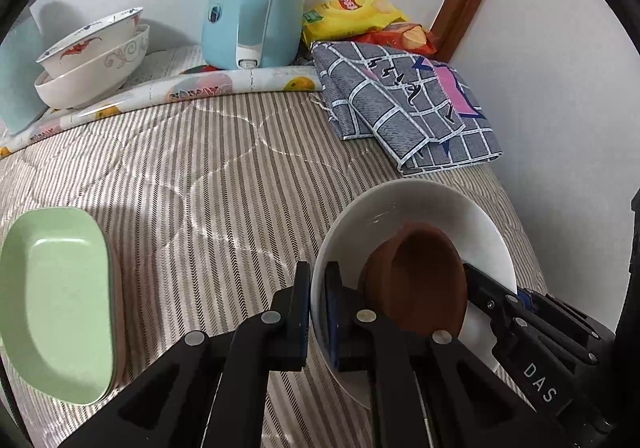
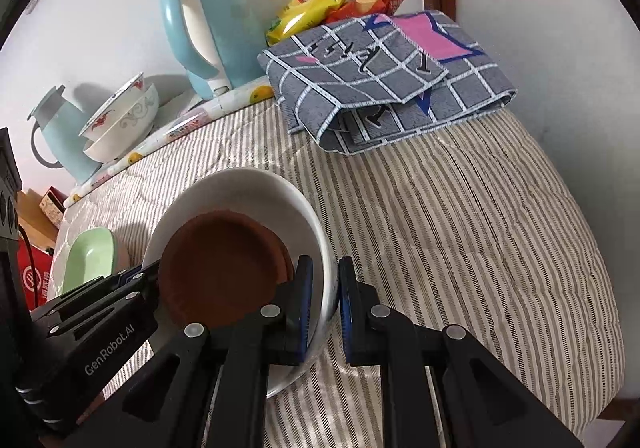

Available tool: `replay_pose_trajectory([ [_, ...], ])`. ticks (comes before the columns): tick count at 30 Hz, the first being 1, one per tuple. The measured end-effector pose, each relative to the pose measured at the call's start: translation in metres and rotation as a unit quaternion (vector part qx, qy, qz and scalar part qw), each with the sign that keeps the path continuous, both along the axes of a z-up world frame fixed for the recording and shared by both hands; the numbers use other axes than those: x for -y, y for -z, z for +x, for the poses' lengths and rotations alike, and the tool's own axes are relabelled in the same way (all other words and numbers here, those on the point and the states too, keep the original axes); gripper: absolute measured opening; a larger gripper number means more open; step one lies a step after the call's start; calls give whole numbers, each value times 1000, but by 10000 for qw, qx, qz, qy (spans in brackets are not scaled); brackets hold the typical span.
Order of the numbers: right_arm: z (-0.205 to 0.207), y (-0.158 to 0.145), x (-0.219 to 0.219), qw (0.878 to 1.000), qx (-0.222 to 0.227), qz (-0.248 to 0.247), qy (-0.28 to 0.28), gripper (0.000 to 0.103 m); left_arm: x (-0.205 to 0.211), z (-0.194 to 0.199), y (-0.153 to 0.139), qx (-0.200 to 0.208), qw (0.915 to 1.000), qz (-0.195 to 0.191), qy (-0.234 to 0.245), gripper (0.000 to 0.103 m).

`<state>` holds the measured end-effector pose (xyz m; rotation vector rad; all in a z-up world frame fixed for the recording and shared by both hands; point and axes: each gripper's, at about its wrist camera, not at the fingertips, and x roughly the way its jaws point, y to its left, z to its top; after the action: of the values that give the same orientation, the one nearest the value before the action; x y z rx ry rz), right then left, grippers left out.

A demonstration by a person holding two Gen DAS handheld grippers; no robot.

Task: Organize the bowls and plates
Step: 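Lift the white bowl with both grippers and carry it over the green plate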

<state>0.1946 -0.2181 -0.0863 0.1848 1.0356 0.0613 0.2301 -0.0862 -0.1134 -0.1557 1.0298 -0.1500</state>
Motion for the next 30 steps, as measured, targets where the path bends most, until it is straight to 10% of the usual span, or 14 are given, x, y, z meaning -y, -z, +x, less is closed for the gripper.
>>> replay_pose_trajectory([
  [30, -26, -41, -57, 9993, 369, 32, -105, 12, -60, -37, -45, 385, 9991, -34, -158, 8],
])
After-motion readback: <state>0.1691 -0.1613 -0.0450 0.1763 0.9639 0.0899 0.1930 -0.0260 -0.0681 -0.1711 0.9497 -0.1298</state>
